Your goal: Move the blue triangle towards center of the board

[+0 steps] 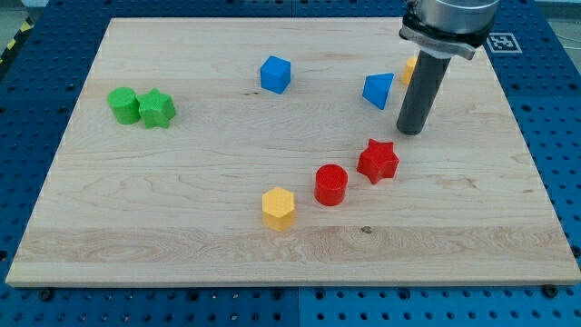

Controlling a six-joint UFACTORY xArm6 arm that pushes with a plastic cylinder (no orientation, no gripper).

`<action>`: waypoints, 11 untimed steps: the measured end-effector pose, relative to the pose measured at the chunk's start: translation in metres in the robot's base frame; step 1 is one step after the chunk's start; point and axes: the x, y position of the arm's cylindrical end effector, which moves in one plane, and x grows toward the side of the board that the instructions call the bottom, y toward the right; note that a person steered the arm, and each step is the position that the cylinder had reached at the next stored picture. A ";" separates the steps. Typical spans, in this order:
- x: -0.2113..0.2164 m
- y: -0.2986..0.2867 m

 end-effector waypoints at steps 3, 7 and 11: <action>-0.057 0.018; -0.071 -0.023; -0.083 -0.066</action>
